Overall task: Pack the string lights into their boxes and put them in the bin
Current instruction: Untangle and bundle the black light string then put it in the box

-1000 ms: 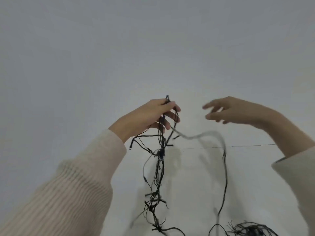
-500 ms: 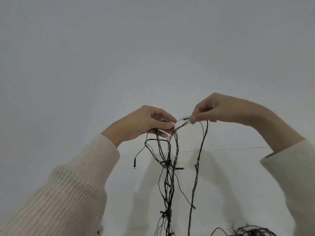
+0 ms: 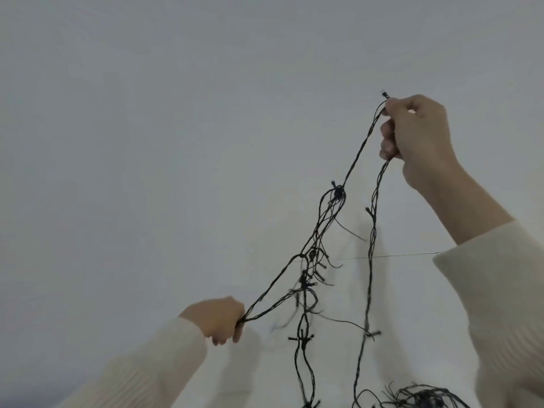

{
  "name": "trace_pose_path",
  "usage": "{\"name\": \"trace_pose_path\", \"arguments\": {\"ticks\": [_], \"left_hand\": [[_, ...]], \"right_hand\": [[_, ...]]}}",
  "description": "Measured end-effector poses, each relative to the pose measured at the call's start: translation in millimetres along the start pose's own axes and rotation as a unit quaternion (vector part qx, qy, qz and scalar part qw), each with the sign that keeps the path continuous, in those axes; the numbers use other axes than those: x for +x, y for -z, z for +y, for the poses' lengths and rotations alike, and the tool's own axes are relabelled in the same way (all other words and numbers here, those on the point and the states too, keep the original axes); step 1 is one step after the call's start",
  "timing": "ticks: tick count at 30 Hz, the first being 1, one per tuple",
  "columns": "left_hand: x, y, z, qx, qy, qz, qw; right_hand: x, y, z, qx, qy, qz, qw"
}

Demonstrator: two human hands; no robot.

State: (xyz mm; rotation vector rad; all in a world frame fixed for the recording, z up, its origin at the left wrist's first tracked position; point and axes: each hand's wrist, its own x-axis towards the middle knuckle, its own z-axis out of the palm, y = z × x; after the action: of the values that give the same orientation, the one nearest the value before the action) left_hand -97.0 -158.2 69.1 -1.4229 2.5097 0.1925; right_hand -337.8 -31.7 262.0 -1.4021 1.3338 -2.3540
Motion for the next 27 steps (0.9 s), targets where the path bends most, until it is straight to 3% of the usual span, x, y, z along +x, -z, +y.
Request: {"name": "trace_pose_path", "arguments": {"ticks": [3,6,9,11,12,14,18,22,25,27], "left_hand": [[4.4,-1.8,3.0,-0.043,-0.019,-0.010,0.999],[-12.1,40.1,21.0,-0.206,-0.150,-0.031,0.967],[-44.6,91.1,52.0,-0.420,-0.285,0.035,0.861],[-54.6,111.1,71.0,-0.537,-0.318,0.104,0.774],[-55.9,115.4,80.0,-0.560,-0.323,0.123,0.753],[-52.5,108.8,93.5,-0.543,-0.333,0.119,0.762],[-40.7,78.4,89.5,-0.456,-0.302,0.058,0.835],[-33.6,78.8,61.1,-0.431,-0.237,0.140,0.859],[-33.7,83.6,44.6,-0.286,-0.190,0.137,0.929],[-34.1,87.6,38.0,-0.268,-0.168,0.192,0.929]], "right_hand": [[-0.9,0.5,3.0,-0.084,-0.021,-0.113,0.990],[-9.3,-4.7,5.1,-0.170,-0.017,-0.228,0.958],[-18.1,-12.4,4.5,-0.167,-0.009,-0.299,0.940],[-22.8,-19.2,4.2,-0.134,-0.002,-0.319,0.938],[-23.4,-22.3,4.1,-0.110,0.005,-0.305,0.946],[-20.4,-25.4,3.8,-0.048,0.021,-0.226,0.973],[-9.9,-16.1,7.2,0.054,0.028,-0.081,0.995],[-0.6,5.2,24.6,-0.024,0.051,-0.019,0.998],[3.0,16.2,37.3,-0.033,0.046,0.038,0.998],[2.2,21.1,42.5,-0.120,0.043,0.013,0.992]]}}
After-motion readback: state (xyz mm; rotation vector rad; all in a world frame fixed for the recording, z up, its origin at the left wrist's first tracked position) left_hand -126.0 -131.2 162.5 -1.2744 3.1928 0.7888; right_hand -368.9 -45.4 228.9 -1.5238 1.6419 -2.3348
